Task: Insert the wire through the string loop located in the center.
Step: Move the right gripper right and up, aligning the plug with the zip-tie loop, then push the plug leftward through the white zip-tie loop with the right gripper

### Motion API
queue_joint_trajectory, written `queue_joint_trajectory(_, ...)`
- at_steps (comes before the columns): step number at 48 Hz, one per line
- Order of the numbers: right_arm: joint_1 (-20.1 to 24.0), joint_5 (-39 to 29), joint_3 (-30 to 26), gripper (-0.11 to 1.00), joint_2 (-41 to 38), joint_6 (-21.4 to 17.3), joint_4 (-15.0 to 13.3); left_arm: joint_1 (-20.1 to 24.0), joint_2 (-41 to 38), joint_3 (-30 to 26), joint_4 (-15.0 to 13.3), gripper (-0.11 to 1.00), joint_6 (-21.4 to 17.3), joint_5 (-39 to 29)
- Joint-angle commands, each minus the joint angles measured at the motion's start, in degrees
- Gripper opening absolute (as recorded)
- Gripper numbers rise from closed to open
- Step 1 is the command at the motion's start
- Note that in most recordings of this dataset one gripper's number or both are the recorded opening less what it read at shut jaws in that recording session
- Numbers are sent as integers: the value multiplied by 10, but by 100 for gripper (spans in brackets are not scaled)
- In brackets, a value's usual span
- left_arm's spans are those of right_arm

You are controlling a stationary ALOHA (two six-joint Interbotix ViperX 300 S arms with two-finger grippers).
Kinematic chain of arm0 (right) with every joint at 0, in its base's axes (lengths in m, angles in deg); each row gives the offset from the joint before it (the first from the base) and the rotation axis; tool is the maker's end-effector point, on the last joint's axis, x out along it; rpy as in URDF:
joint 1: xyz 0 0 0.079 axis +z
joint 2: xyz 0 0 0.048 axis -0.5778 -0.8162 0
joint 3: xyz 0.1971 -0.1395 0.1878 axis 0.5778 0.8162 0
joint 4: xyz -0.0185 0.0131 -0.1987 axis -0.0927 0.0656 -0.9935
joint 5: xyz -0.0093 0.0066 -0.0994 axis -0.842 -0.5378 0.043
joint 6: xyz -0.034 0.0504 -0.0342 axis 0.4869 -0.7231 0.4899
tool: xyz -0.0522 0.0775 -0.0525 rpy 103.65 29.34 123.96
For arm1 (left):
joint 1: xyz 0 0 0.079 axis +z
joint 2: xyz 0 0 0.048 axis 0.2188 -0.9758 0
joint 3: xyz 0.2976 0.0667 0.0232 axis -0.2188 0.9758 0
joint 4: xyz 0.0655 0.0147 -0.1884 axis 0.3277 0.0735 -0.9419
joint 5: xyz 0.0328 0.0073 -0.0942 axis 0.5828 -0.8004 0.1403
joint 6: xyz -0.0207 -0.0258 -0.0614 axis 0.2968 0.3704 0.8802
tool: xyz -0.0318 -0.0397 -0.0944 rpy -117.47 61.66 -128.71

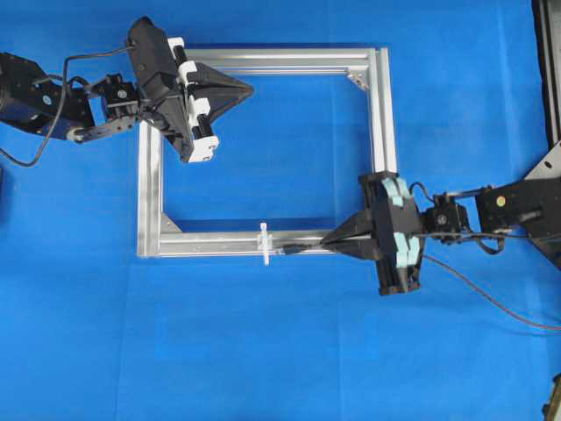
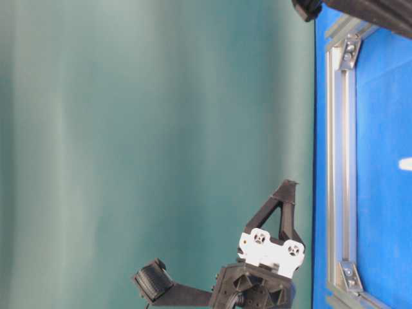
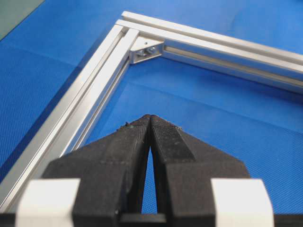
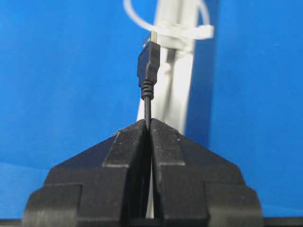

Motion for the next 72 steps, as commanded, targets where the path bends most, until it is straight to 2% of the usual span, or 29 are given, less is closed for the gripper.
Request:
queue_joint_trajectory(1,-5,7,-4,-3,15,2,-1,1,17,-8,1,0,0,3)
queue_joint_trajectory(72,-8,17,-4,-3,16,2,-1,1,17,-8,1,0,0,3)
